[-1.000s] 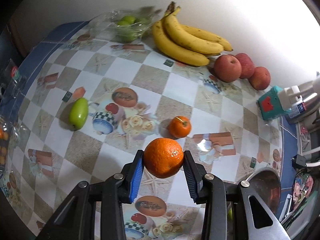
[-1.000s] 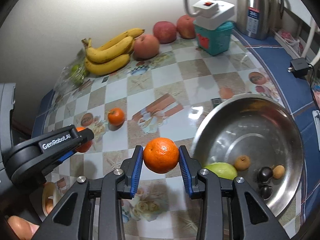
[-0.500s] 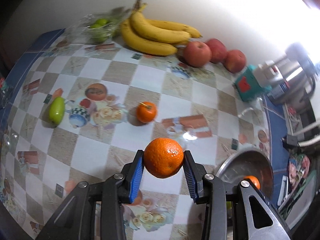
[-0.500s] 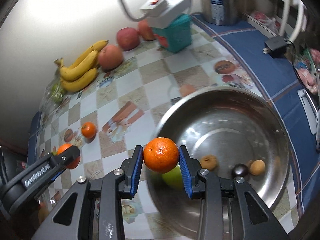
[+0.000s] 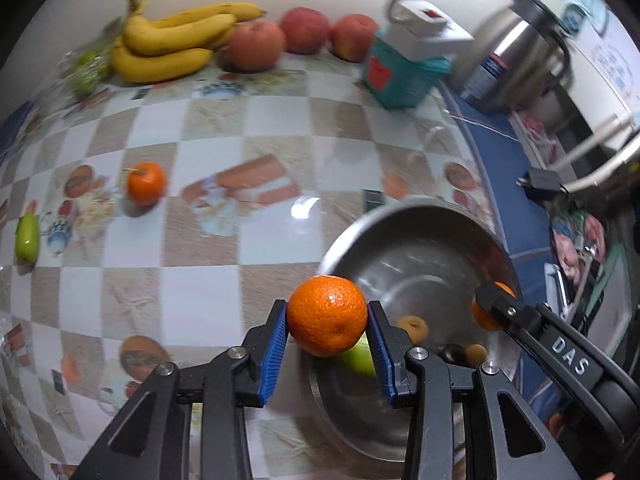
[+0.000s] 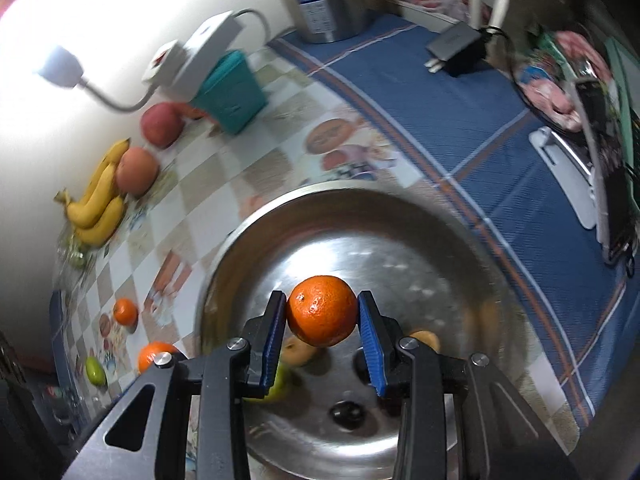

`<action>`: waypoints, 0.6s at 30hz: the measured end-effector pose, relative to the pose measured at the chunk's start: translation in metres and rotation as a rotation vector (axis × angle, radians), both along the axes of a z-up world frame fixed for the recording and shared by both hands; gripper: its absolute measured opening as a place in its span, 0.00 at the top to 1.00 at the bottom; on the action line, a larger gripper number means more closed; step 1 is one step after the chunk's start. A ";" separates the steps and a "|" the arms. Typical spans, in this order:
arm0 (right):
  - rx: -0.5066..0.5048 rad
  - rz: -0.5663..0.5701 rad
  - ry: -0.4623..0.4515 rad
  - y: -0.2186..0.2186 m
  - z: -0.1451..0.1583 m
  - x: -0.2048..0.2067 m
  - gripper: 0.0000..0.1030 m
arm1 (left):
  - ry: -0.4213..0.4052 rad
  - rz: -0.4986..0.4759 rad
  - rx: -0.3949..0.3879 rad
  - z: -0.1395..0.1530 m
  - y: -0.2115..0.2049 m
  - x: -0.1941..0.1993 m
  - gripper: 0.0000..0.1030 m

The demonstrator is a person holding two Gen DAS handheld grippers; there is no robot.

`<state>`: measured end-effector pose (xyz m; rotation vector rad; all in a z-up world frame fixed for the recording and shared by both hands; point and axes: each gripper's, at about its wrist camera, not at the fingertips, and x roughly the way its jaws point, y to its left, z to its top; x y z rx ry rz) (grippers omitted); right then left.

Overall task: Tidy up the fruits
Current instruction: 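Carry both oranges into the steel basin and open both grippers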

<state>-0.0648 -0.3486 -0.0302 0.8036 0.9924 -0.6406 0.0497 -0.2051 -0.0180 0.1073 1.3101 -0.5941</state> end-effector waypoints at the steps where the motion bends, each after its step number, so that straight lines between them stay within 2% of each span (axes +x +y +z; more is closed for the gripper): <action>1: 0.001 -0.010 0.002 -0.003 0.000 -0.003 0.63 | -0.005 -0.011 -0.008 0.001 -0.003 -0.002 0.60; 7: 0.004 -0.038 0.016 -0.015 -0.007 -0.008 0.63 | -0.043 -0.079 -0.034 -0.004 -0.024 -0.010 0.60; 18: 0.015 -0.030 0.053 -0.018 -0.022 -0.003 0.63 | -0.126 -0.121 -0.005 -0.011 -0.036 -0.015 0.59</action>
